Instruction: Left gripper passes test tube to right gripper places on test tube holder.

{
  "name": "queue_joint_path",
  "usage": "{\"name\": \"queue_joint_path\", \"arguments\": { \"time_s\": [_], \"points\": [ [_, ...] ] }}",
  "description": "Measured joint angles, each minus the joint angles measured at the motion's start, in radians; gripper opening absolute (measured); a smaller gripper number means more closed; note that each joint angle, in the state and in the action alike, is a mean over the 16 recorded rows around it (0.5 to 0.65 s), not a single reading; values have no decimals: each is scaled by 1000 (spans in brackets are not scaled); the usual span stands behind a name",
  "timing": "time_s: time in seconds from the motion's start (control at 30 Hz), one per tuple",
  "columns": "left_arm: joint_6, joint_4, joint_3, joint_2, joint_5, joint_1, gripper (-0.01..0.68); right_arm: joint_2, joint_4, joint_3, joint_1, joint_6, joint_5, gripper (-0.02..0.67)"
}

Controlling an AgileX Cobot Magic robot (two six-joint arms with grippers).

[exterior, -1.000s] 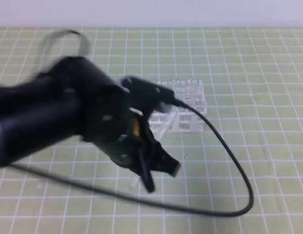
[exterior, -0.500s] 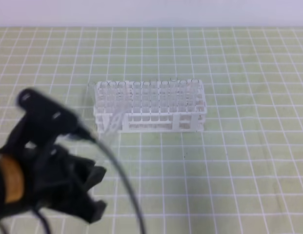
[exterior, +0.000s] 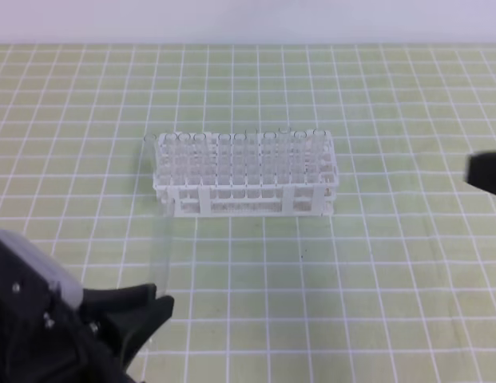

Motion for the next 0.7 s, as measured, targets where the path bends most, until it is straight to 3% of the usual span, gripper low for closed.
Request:
{"name": "queue_joint_path", "arguments": {
  "time_s": [0.4, 0.7],
  "points": [
    [-34, 46, 79, -3, -210, 44, 79, 168, -140, -99, 409, 45, -292, -22],
    [-35, 50, 79, -2, -290, 142, 54, 178, -309, 17, 641, 74, -681, -22]
  ]
}}
